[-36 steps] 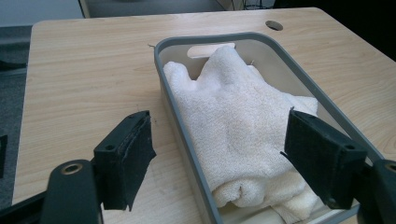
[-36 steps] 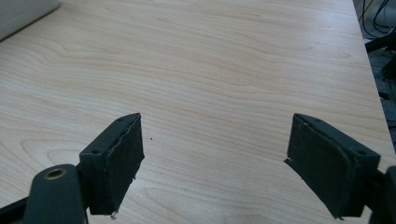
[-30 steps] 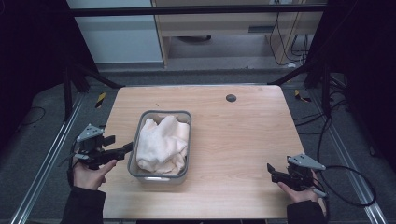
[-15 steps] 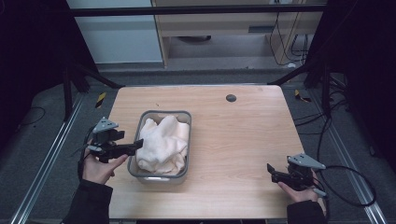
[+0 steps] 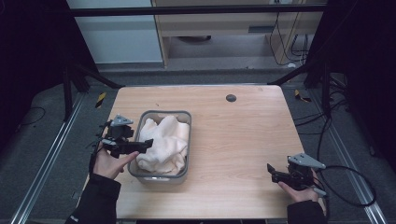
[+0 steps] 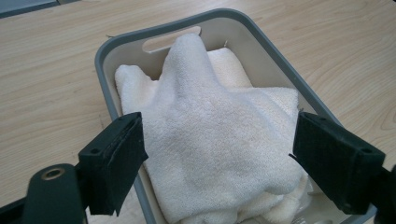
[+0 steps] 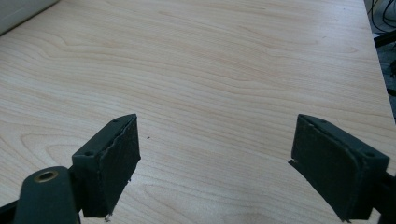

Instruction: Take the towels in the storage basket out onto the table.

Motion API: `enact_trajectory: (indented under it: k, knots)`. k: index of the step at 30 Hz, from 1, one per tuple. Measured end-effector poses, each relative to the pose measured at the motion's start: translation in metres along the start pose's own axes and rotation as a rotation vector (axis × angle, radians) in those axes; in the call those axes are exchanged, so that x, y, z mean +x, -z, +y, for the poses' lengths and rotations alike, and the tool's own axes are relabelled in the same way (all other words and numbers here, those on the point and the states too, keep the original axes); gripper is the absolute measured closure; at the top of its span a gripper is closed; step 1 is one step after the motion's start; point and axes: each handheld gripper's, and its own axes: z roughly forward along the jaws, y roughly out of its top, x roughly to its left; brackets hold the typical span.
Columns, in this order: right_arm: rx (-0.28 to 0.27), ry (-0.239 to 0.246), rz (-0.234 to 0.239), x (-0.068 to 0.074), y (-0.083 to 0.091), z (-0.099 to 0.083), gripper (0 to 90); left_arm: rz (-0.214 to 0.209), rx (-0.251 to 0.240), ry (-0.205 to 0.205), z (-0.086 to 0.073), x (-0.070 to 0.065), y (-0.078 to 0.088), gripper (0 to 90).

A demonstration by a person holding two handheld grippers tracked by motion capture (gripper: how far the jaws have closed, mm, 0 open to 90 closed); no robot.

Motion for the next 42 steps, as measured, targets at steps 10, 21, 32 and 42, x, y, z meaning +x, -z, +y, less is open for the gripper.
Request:
enact_trajectory:
  k: [10, 21, 32, 42]
  knots:
    - [0.006, -0.003, 0.005, -0.001, -0.001, -0.001, 14.5, 0.007, 0.061, -0.015, 0.005, -0.004, -0.02, 13.7]
    - [0.027, -0.007, 0.024, -0.002, -0.004, -0.002, 13.0, 0.011, 0.121, -0.011, 0.006, -0.006, -0.042, 11.9]
    - [0.049, 0.007, 0.035, -0.002, -0.008, -0.002, 9.6, 0.022, 0.177, 0.001, 0.002, -0.006, -0.063, 9.7]
    - [0.078, 0.002, 0.047, -0.001, -0.01, -0.002, 6.6, 0.008, 0.22, 0.038, -0.007, 0.0, -0.078, 5.8]
